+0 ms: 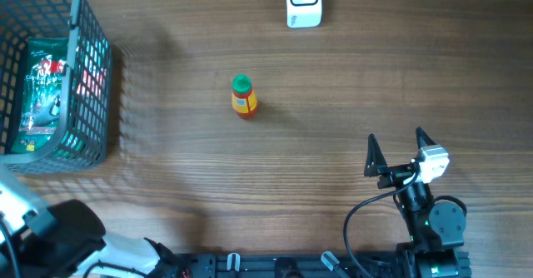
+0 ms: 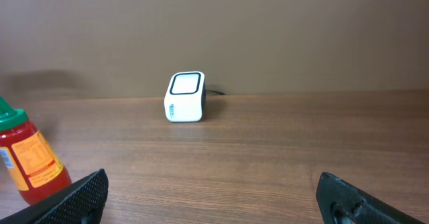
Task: Scan the item barcode
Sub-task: 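Return the left gripper into the basket toward the green-capped jar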
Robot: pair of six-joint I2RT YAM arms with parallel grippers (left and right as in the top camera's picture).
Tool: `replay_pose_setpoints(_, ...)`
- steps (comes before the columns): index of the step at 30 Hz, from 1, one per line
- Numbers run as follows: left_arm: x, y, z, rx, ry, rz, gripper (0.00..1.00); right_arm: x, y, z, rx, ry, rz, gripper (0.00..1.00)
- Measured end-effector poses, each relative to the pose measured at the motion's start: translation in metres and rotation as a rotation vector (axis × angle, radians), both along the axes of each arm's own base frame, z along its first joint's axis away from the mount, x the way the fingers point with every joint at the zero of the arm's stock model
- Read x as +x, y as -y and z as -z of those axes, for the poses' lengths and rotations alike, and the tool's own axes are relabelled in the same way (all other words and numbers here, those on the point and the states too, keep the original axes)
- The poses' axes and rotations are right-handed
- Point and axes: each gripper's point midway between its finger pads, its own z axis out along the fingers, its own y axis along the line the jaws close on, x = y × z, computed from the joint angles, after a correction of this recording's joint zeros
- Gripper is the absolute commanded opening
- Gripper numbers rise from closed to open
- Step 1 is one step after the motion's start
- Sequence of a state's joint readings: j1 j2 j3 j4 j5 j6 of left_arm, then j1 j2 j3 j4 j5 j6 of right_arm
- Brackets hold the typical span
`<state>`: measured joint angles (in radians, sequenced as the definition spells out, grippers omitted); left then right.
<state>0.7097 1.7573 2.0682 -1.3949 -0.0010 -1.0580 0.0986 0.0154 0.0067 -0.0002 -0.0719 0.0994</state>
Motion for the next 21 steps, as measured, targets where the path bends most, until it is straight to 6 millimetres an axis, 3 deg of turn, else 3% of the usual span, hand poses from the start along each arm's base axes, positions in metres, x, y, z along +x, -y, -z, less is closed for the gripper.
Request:
replay_pose_setpoints(7,0.018,-0.009,0.055,-0.136,-0.074,-0.060,0.99,0.000,0.000,0.000,0.000,0.000,0.000,1.00)
replay_pose_setpoints(10,0.013,-0.004,0.073,-0.207,-0.126,-0.094,0.99,0.000,0.000,0.000,0.000,0.000,0.000,1.00)
replay_pose_setpoints(16,-0.010,0.017,0.089,-0.331,-0.242,-0.184,0.99,0.000,0.000,0.000,0.000,0.000,0.000,1.00)
replay_pose_setpoints(21,-0.011,0.025,0.130,-0.412,-0.387,-0.193,1.00,0.000,0.000,0.000,0.000,0.000,0.000,1.00)
